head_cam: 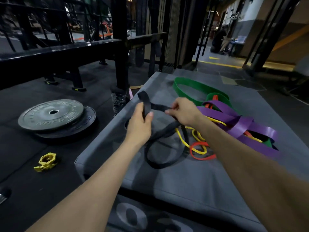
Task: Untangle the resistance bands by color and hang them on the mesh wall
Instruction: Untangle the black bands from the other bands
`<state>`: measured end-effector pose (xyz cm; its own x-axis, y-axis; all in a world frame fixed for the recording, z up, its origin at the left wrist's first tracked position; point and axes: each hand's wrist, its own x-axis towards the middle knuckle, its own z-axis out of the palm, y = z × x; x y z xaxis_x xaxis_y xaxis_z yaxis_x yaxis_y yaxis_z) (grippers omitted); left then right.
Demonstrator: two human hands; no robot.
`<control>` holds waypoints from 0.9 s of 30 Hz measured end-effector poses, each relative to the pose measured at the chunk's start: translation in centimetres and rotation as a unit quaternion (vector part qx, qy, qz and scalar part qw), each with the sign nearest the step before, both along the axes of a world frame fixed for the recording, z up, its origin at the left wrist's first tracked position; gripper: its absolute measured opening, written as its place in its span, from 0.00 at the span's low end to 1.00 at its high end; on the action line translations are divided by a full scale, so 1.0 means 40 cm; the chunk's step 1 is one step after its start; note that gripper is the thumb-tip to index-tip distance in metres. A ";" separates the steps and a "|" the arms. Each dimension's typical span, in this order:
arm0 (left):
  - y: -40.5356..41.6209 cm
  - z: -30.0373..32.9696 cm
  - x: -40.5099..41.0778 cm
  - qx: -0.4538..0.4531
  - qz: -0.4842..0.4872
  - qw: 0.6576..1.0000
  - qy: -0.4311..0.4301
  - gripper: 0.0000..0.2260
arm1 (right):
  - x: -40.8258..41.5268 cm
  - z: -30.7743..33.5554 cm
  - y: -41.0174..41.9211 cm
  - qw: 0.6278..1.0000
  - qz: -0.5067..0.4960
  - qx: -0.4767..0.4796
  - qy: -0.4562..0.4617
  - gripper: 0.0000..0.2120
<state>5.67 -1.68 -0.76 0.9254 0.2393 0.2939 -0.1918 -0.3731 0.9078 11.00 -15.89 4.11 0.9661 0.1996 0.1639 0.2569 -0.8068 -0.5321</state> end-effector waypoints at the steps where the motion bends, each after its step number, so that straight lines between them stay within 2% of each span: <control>1: -0.014 0.002 -0.003 0.002 -0.017 1.000 0.018 0.11 | -0.008 0.027 0.005 0.999 0.011 0.008 -0.030 0.11; 5: -0.050 0.010 -0.019 -0.081 -0.077 0.993 0.044 0.22 | -0.058 0.116 0.040 0.990 0.090 0.002 -0.109 0.13; 7: -0.055 0.021 -0.029 -0.140 -0.065 0.988 0.022 0.16 | -0.084 0.144 0.067 0.985 0.127 0.029 -0.113 0.12; 9: -0.060 0.036 -0.041 -0.200 -0.030 0.979 -0.009 0.04 | -0.104 0.158 0.091 0.981 0.152 0.083 -0.087 0.10; 12: -0.047 0.045 -0.051 -0.260 0.009 0.965 -0.021 0.07 | -0.117 0.145 0.097 0.968 0.169 0.184 -0.028 0.03; 13: -0.035 0.041 -0.047 -0.277 0.019 0.961 -0.021 0.06 | -0.116 0.130 0.090 0.973 0.154 0.172 -0.023 0.03; 15: -0.006 0.041 -0.043 -0.322 0.037 0.946 -0.017 0.06 | -0.107 0.086 0.065 0.991 0.112 0.067 0.001 0.08; 17: 0.019 0.044 -0.051 -0.401 0.016 0.916 -0.014 0.08 | -0.117 0.043 0.036 0.991 0.109 -0.014 0.070 0.09; 19: 0.035 0.055 -0.067 -0.447 -0.022 0.894 -0.014 0.08 | -0.135 0.015 0.021 0.982 0.129 0.009 0.141 0.12; 21: 0.049 0.064 -0.076 -0.492 -0.013 0.871 0.000 0.07 | -0.146 -0.005 0.019 0.976 0.127 0.029 0.174 0.16; 23: 0.072 0.065 -0.076 -0.550 0.003 0.835 0.024 0.10 | -0.146 -0.016 0.025 0.973 0.124 0.021 0.193 0.14; 25: 0.092 0.059 -0.079 -0.588 0.017 0.807 0.049 0.11 | -0.140 -0.016 0.034 0.978 0.118 -0.011 0.170 0.10; 27: 0.103 0.052 -0.083 -0.579 0.014 0.812 0.065 0.09 | -0.131 0.001 0.044 0.990 0.092 -0.049 0.093 0.08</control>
